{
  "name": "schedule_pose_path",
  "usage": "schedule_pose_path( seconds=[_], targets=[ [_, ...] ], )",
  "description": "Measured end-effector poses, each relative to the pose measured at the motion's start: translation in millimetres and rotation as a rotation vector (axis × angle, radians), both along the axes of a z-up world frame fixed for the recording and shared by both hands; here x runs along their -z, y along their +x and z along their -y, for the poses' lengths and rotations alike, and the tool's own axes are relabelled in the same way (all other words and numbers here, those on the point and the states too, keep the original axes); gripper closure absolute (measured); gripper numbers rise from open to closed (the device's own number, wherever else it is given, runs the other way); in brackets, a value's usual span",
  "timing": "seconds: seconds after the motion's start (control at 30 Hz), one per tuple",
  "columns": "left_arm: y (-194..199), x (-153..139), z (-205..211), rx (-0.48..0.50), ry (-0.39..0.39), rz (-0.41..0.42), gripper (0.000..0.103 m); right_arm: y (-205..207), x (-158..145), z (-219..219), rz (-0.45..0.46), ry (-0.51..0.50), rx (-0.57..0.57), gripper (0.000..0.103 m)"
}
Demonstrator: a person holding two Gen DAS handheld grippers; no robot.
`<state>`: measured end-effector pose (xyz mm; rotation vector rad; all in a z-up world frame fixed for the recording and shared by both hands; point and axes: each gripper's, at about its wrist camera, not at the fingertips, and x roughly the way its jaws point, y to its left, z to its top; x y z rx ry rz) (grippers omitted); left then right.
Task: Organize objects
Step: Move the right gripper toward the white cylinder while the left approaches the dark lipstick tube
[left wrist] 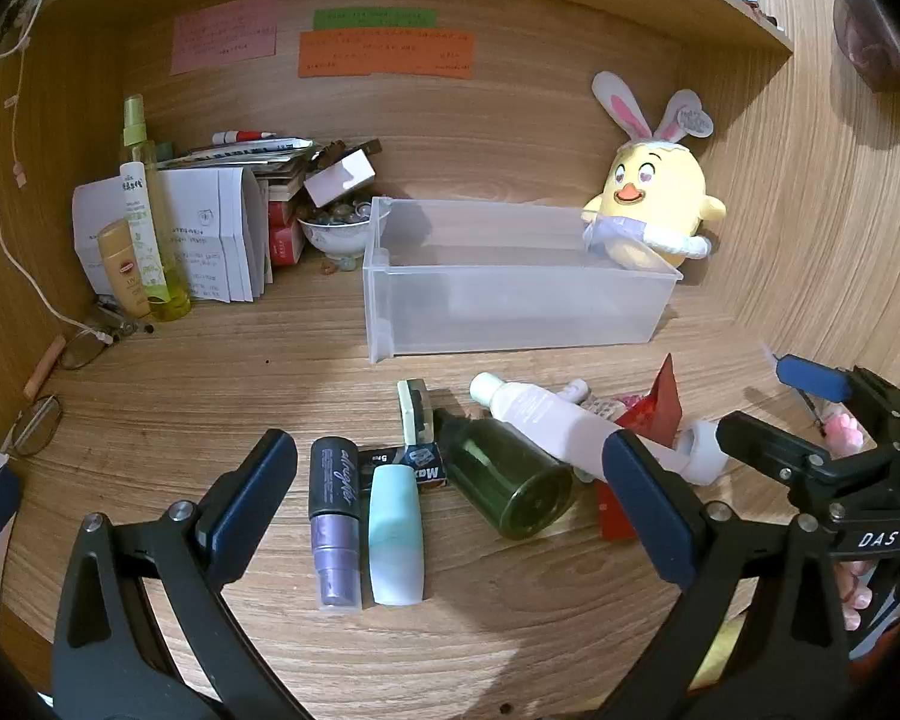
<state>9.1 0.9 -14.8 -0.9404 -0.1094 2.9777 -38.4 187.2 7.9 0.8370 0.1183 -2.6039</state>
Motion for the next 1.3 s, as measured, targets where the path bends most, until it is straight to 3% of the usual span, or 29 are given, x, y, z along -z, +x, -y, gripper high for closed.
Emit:
schedule_pose_path(
  seconds=[1.3],
  targets=[
    [0.6, 3.0, 2.3, 0.028, 0.009, 0.012, 0.000, 2.9, -7.1, 0.7, -0.050, 0.038, -0.012, 0.000]
  ],
)
